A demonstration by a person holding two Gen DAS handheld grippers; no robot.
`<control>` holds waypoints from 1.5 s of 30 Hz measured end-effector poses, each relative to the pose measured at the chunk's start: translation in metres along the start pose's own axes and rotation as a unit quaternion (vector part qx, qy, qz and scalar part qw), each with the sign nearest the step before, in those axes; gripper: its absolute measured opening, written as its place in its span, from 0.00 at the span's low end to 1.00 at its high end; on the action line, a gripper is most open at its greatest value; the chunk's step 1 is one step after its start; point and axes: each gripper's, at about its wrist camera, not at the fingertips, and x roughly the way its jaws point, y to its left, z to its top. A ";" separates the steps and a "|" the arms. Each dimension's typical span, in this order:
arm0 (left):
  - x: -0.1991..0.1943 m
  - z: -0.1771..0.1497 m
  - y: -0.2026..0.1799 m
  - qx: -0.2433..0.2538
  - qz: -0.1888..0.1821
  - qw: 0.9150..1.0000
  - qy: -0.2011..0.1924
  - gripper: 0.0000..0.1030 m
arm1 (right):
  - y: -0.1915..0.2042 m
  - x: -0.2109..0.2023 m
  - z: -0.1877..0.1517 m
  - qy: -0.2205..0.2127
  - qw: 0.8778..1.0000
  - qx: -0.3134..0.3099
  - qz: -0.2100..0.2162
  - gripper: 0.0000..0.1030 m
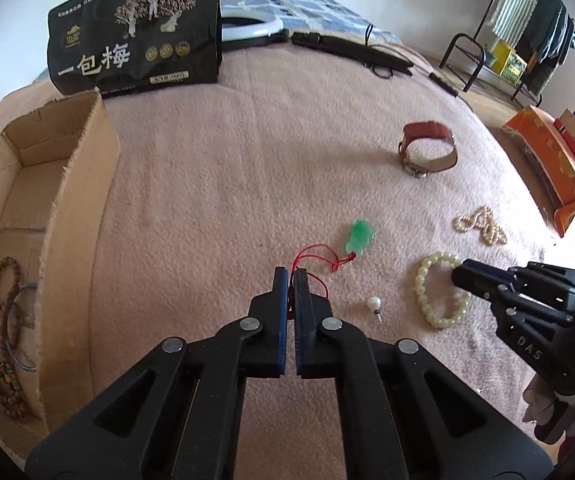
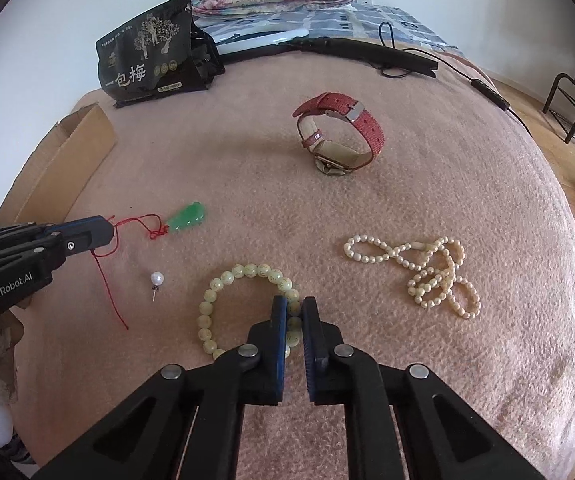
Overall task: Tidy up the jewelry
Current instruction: 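Close left tool on the red string while right tool grips the cream bracelet, then carry pendant to the box with left tool while right tool carries bracelet there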
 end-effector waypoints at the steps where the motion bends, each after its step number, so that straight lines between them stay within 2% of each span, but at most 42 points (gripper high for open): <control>1: -0.003 0.001 0.001 -0.002 -0.002 1.000 -0.004 0.00 | 0.001 -0.002 0.000 -0.002 1.000 -0.001 0.002 0.05; 17: -0.064 0.025 0.000 -0.027 -0.049 0.996 -0.073 0.00 | 0.003 -0.062 0.013 -0.072 0.997 0.013 0.001 0.05; 27: -0.109 0.045 0.026 -0.063 -0.082 0.987 -0.120 0.00 | 0.020 -0.099 0.034 -0.130 0.991 0.026 0.002 0.05; 36: -0.155 0.053 0.070 -0.093 -0.079 0.978 -0.169 0.00 | 0.061 -0.113 0.054 -0.164 0.986 0.013 0.029 0.05; 45: -0.176 0.058 0.116 -0.116 -0.054 0.974 -0.189 0.00 | 0.101 -0.101 0.068 -0.168 0.984 -0.004 0.056 0.05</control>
